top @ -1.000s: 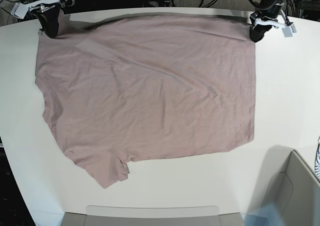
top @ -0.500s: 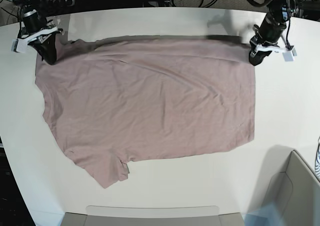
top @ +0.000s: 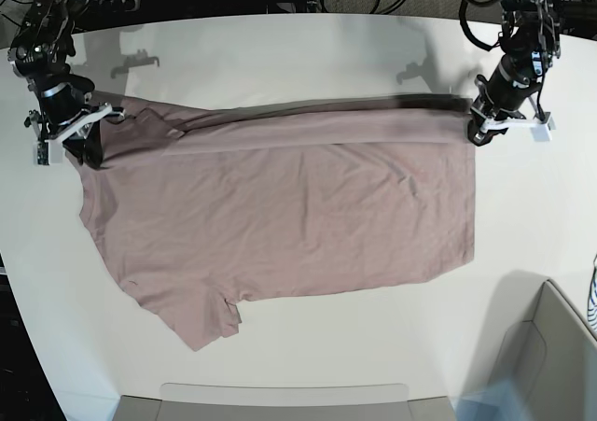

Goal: Fold the T-shirt properly
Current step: 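Lift the shoulder edge and fold it over toward the hem, then lay the folded edge down and pull both grippers back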

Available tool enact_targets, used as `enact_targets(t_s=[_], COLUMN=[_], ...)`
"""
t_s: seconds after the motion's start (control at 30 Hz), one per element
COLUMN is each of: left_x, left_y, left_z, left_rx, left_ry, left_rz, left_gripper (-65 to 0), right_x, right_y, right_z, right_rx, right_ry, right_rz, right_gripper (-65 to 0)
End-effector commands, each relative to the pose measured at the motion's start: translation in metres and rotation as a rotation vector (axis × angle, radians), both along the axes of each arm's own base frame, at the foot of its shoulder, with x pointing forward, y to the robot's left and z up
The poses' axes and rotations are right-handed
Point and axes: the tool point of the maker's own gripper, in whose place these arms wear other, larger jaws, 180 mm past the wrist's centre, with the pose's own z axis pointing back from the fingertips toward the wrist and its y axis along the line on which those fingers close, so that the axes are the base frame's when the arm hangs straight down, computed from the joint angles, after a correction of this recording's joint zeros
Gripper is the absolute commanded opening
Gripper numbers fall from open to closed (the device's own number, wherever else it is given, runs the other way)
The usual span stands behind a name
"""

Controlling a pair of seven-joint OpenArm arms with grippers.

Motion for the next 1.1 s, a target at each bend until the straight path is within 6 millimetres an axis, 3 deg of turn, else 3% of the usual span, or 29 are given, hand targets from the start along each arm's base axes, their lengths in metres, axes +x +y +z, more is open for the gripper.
enact_targets(t_s=[0.0,0.33,0.53,0.63,0.87,1.07], left_x=[0.014,0.047,0.059,0.063,0.082,0.086], left_y=[0.005,0.016,0.025,0.028,0.030,0.032], left_z=[0.014,0.001,-0.008,-0.007,0.004,-0.003], left_rx=[0.008,-0.039,-0.059,-0.029,0.058,0.043], left_ry=[-0.046,-0.038,-0.023,-0.024,-0.019,0.001], left_rz=[-0.007,0.034,0.068,0.065,0.012,0.017], left_gripper=[-65.0,-65.0,-65.0,-65.0,-65.0,-65.0], right_x=[0.012,0.064,0.090,0.101,0.120,0.131], right_y=[0.004,0.012,0.003,0.000,0.021,0.028], right_z=[0.015,-0.009,-0.017,-0.017,-0.026,-0.040], right_rx=[-0.031,-0.162,-0.164,-0.169,-0.160,-0.134], right_ry=[-0.046,0.030,0.060,0.065,0.059,0.057], right_rz=[0.041,0.106,0.090,0.086,0.147,0.152], right_gripper=[-65.0,-65.0,-65.0,-65.0,-65.0,-65.0])
